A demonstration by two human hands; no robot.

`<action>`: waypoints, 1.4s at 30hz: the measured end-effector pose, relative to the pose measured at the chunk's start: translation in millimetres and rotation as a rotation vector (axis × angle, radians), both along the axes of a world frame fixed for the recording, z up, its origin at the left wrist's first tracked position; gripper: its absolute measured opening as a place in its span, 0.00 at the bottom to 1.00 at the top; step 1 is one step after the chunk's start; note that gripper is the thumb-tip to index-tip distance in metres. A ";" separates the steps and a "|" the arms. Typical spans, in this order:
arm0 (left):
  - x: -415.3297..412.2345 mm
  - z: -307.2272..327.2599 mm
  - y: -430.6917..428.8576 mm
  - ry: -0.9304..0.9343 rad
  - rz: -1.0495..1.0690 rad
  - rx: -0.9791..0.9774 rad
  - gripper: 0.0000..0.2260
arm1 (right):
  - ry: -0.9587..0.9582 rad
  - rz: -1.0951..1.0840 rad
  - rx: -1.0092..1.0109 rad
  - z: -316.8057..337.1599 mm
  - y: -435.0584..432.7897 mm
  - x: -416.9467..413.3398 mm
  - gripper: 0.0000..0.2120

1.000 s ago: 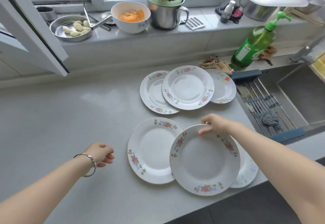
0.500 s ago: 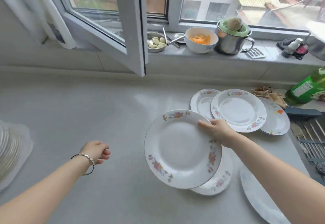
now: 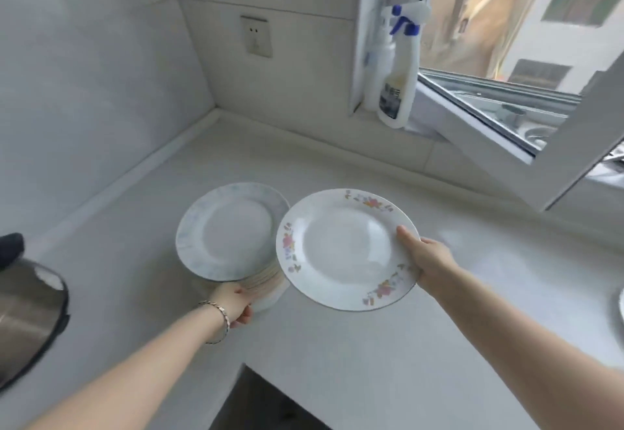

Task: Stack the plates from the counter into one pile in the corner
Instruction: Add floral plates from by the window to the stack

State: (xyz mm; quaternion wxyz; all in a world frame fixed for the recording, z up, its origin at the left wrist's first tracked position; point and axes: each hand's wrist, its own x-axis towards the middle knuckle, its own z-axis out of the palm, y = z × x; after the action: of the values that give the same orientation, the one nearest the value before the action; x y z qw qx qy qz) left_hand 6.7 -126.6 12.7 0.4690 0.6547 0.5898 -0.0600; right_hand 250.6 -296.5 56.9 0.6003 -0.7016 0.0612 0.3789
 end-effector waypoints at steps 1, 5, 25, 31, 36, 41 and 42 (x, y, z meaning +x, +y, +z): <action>-12.2 -1.6 11.5 0.010 0.003 0.012 0.14 | 0.005 -0.009 0.011 2.2 20.1 -11.4 0.11; -50.7 -7.5 47.1 0.041 -0.014 -0.008 0.15 | -0.021 -0.049 0.001 3.2 87.1 -49.2 0.12; -111.5 -42.9 126.5 0.116 -0.040 -0.077 0.08 | -0.132 -0.101 -0.105 -25.8 169.0 -106.6 0.07; -114.3 -48.2 128.5 0.118 -0.067 -0.084 0.03 | -0.226 -0.055 -0.207 -36.4 169.0 -108.9 0.12; -114.4 -49.2 128.8 0.119 -0.069 -0.095 0.03 | -0.273 -0.098 -0.250 -45.0 179.2 -110.9 0.12; -116.1 -50.7 129.1 0.107 -0.066 -0.119 0.02 | -0.193 -0.138 -0.229 -55.6 190.2 -117.8 0.12; -116.7 -51.3 128.6 0.107 -0.063 -0.126 0.02 | -0.181 -0.136 -0.223 -56.7 192.8 -119.9 0.12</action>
State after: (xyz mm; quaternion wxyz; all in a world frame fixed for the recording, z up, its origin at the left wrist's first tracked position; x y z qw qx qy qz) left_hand -110.1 2.0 -38.6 0.4752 0.6379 0.5880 -0.1467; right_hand 130.7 -103.7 0.2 0.5462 -0.7894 0.0959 0.2633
